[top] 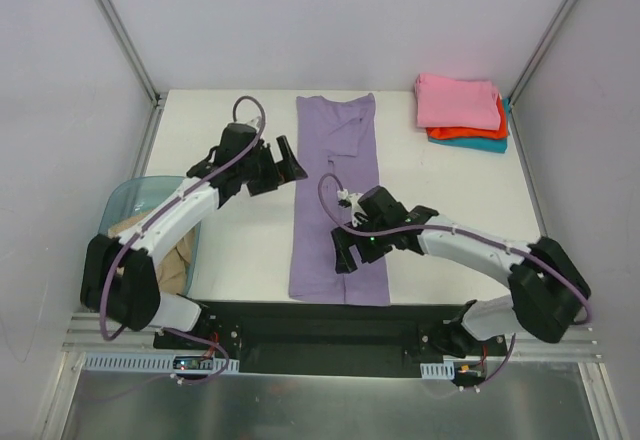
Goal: Fold and stack the t-shirts
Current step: Rotate the tshirt 90 degrees, then grab the bottom of the folded rectangular tshirt with both arms
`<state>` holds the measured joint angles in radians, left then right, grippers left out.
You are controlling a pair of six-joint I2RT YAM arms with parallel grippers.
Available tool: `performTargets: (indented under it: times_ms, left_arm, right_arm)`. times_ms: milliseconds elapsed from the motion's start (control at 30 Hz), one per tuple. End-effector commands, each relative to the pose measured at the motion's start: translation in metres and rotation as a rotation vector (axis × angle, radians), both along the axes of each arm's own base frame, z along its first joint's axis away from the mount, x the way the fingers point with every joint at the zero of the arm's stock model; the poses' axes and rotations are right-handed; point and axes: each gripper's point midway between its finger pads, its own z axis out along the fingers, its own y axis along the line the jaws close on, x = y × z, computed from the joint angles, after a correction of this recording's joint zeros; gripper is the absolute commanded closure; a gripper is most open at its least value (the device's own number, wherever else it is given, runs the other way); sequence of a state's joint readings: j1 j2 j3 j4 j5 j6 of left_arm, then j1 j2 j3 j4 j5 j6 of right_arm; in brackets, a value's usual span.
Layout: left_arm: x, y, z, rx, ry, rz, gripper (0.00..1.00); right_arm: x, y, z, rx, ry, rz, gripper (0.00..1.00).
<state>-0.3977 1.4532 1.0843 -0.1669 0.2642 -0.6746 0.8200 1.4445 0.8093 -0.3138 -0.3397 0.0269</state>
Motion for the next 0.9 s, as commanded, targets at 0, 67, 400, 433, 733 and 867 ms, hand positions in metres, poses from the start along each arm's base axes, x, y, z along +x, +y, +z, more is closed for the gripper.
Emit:
performTargets:
  times_ms: [0,67,400,433,733,867]
  left_arm:
    - [-0.043,0.029,0.002,0.057,0.023,0.029,0.01]
    - [-0.067,0.036,-0.017,0.048,0.106,0.073,0.01]
    - [-0.203,-0.001,-0.094,-0.024,0.521,-0.109,0.12]
    - [-0.215,0.002,-0.104,-0.006,0.568,-0.105,0.16]
    - [-0.249,0.01,-0.133,0.09,0.673,-0.112,0.44]
    - [-0.238,0.01,-0.142,0.152,0.664,-0.104,0.5]
  right_arm:
    - [0.039,-0.033,0.056,-0.038,-0.238,-0.196,0.03]
    - [0.038,-0.057,0.064,-0.046,-0.263,-0.279,0.03]
    - [-0.028,-0.093,0.025,-0.034,-0.029,-0.28,0.08]
    - [-0.037,-0.094,0.022,-0.036,-0.002,-0.283,0.08]
    - [-0.083,-0.096,-0.008,-0.068,0.173,-0.236,0.16]
    - [-0.085,-0.093,-0.018,-0.083,0.189,-0.242,0.23]
